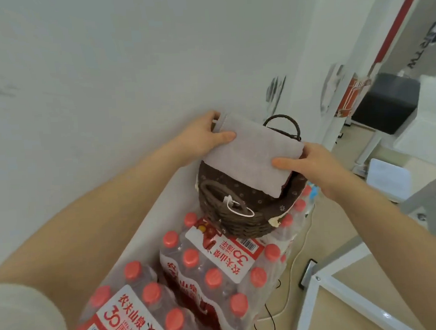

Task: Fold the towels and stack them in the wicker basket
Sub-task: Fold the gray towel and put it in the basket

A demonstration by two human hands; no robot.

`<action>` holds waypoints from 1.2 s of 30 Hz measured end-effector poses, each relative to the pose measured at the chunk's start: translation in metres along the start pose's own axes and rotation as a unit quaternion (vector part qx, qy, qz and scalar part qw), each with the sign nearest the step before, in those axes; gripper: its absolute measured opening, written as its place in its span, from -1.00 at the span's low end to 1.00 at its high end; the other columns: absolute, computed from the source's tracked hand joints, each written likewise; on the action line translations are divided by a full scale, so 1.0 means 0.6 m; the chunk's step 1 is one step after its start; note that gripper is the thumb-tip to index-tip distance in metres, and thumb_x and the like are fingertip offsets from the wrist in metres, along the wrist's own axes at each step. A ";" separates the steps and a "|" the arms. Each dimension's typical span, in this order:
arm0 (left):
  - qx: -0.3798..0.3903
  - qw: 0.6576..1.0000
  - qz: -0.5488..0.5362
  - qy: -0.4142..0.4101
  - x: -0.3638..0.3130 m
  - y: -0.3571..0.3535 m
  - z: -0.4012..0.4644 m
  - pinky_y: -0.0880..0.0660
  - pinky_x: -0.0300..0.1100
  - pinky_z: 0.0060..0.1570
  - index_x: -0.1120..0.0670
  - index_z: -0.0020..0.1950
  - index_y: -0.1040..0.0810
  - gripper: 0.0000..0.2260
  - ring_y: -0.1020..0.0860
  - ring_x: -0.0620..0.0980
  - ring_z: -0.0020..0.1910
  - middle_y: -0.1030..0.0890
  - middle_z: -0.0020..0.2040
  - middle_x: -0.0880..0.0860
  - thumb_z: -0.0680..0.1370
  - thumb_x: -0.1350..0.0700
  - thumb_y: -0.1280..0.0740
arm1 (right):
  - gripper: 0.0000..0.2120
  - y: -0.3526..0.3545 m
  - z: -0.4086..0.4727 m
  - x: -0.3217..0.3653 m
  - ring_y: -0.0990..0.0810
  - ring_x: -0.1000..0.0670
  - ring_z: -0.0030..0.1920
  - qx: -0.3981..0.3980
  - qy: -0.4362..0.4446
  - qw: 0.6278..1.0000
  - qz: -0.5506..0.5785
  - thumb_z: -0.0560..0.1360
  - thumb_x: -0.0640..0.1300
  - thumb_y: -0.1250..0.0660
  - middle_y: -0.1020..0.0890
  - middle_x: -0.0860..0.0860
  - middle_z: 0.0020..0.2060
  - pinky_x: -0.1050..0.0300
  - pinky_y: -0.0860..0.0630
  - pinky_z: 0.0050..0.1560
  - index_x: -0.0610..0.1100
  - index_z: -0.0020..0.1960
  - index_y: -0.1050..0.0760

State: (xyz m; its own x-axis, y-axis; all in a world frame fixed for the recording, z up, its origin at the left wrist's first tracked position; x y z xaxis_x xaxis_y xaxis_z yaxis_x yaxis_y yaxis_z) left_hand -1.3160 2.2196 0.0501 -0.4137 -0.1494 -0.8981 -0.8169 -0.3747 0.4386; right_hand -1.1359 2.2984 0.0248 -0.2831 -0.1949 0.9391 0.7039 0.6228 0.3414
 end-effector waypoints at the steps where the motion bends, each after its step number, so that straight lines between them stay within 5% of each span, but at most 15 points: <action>1: 0.012 1.000 0.024 -0.002 -0.005 -0.009 0.026 -0.50 -0.15 -0.01 0.08 0.19 -0.36 -0.69 -0.51 -0.01 -0.03 -0.51 0.01 0.03 0.50 0.13 -0.36 | -0.71 0.021 0.023 -0.007 -0.60 0.14 -0.19 -0.023 -0.001 0.997 -0.071 0.33 -0.06 -0.49 -0.55 0.15 -0.17 0.20 -0.55 -0.17 0.00 -0.03 -0.45; 5: 0.119 0.970 0.211 -0.008 0.027 -0.074 0.081 -0.42 -0.20 -0.02 0.08 0.32 -0.33 -0.52 -0.44 -0.01 0.05 -0.47 0.07 0.03 0.45 0.16 -0.40 | -0.57 0.030 0.079 -0.053 -0.50 -0.05 -0.01 0.013 -0.012 0.903 -0.428 0.32 0.22 -0.38 -0.55 0.08 -0.14 -0.01 -0.33 0.12 0.05 0.07 -0.40; 9: 0.236 0.923 0.299 0.052 0.110 -0.143 0.103 -0.43 -0.07 0.13 0.12 0.20 -0.45 -0.63 -0.48 0.07 0.14 -0.51 0.16 0.09 0.43 0.15 -0.42 | -0.65 0.003 0.100 -0.104 -0.50 -0.09 0.02 0.068 -0.040 0.857 -0.510 0.41 0.20 -0.30 -0.58 0.00 -0.16 0.02 -0.21 -0.02 -0.09 -0.05 -0.50; 14: 0.203 0.897 0.391 0.034 0.138 -0.157 0.147 -0.40 -0.07 0.06 0.18 0.14 -0.46 -0.63 -0.48 0.11 0.11 -0.51 0.15 0.12 0.40 0.08 -0.44 | -0.61 -0.003 0.113 -0.114 -0.43 -0.13 0.02 0.020 -0.039 0.829 -0.557 0.40 0.20 -0.28 -0.36 0.04 -0.39 -0.05 -0.26 0.08 -0.05 -0.37 -0.27; 18: 0.181 0.872 0.455 -0.005 0.133 -0.168 0.152 -0.36 -0.07 -0.08 0.20 0.08 -0.39 -0.59 -0.48 0.14 0.05 -0.50 0.11 0.19 0.40 0.01 -0.44 | -0.59 -0.014 0.108 -0.075 -0.45 -0.16 0.05 -0.034 0.035 0.768 -0.638 0.31 0.19 -0.41 -0.55 -0.08 -0.11 -0.03 -0.30 0.04 -0.11 -0.11 -0.41; 21: 0.103 0.807 0.567 -0.131 0.071 -0.162 0.131 -0.35 -0.06 -0.01 0.18 0.16 -0.33 -0.55 -0.42 0.13 0.14 -0.42 0.16 0.15 0.42 0.00 -0.39 | -0.61 -0.080 0.091 -0.034 -0.55 -0.16 -0.17 0.032 0.199 0.723 -0.660 0.22 0.02 -0.53 -0.57 -0.12 -0.21 0.07 -0.31 -0.28 -0.14 -0.13 -0.44; 23: 0.124 0.778 0.593 -0.166 0.054 -0.170 0.110 -0.36 -0.05 -0.04 0.15 0.16 -0.36 -0.65 -0.44 0.13 0.15 -0.46 0.17 0.13 0.49 0.00 -0.31 | -0.86 -0.116 0.075 -0.051 -0.55 -0.13 0.00 0.145 0.214 0.731 -0.631 0.47 -0.04 -0.29 -0.57 -0.07 -0.03 0.10 -0.26 -0.24 -0.06 -0.04 -0.39; 25: 0.210 0.751 0.609 -0.144 0.077 -0.190 0.091 -0.33 -0.09 -0.14 0.12 0.13 -0.43 -0.73 -0.49 0.13 0.12 -0.53 0.13 0.12 0.52 -0.01 -0.27 | -0.90 -0.118 0.081 -0.079 -0.53 -0.09 0.10 0.197 0.145 0.730 -0.639 0.52 -0.05 -0.21 -0.55 -0.03 0.07 0.12 -0.27 -0.26 -0.01 0.02 -0.41; 28: 0.239 0.710 0.645 -0.151 0.096 -0.199 0.076 -0.36 -0.05 -0.10 0.13 0.18 -0.36 -0.65 -0.47 0.14 0.14 -0.47 0.17 0.13 0.48 0.01 -0.33 | -0.66 -0.097 0.091 -0.063 -0.46 -0.10 0.17 0.120 0.139 0.725 -0.664 0.43 0.05 -0.33 -0.48 -0.05 0.15 0.10 -0.31 -0.10 -0.06 0.13 -0.37; 31: 0.141 0.718 0.647 -0.213 0.076 -0.185 0.090 -0.35 -0.01 0.08 0.15 0.28 -0.30 -0.33 -0.39 0.15 0.19 -0.38 0.25 0.15 0.28 -0.02 -0.50 | -0.33 -0.057 0.101 -0.084 -0.42 -0.12 0.19 0.076 0.068 0.735 -0.671 0.29 0.24 -0.42 -0.46 -0.08 0.17 0.02 -0.32 0.09 -0.13 0.19 -0.26; 33: 0.154 0.719 0.647 -0.200 0.087 -0.191 0.098 -0.32 -0.03 0.17 0.12 0.37 -0.21 -0.20 -0.36 0.13 0.24 -0.33 0.31 0.14 0.26 -0.06 -0.51 | -0.31 -0.051 0.105 -0.118 -0.50 -0.11 0.11 0.126 -0.006 0.763 -0.634 0.25 0.31 -0.41 -0.54 -0.06 0.09 0.02 -0.30 -0.01 -0.12 0.12 -0.26; 36: 0.191 0.730 0.638 -0.158 0.102 -0.203 0.116 -0.32 -0.05 0.15 0.12 0.30 -0.21 -0.30 -0.40 0.10 0.20 -0.44 0.24 0.10 0.32 -0.07 -0.47 | -0.43 -0.054 0.113 -0.129 -0.52 -0.10 -0.03 0.143 -0.032 0.791 -0.595 0.28 0.24 -0.43 -0.58 -0.03 0.00 0.03 -0.24 -0.06 -0.09 0.00 -0.24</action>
State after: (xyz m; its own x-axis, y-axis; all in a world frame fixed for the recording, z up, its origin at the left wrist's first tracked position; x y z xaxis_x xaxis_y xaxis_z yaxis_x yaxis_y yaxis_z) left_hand -1.2695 2.3198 -0.0558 -0.9578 0.0867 0.2740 0.2854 0.1751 0.9423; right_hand -1.1810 2.3444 -0.0615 -0.6730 -0.7381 -0.0467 -0.2581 0.1752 0.9501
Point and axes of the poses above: each hand's wrist, its own z-axis towards the middle knuckle, its own y-axis out of the back of the hand, x = y × z, the point moved 10 cm from there along z, towards the middle knuckle
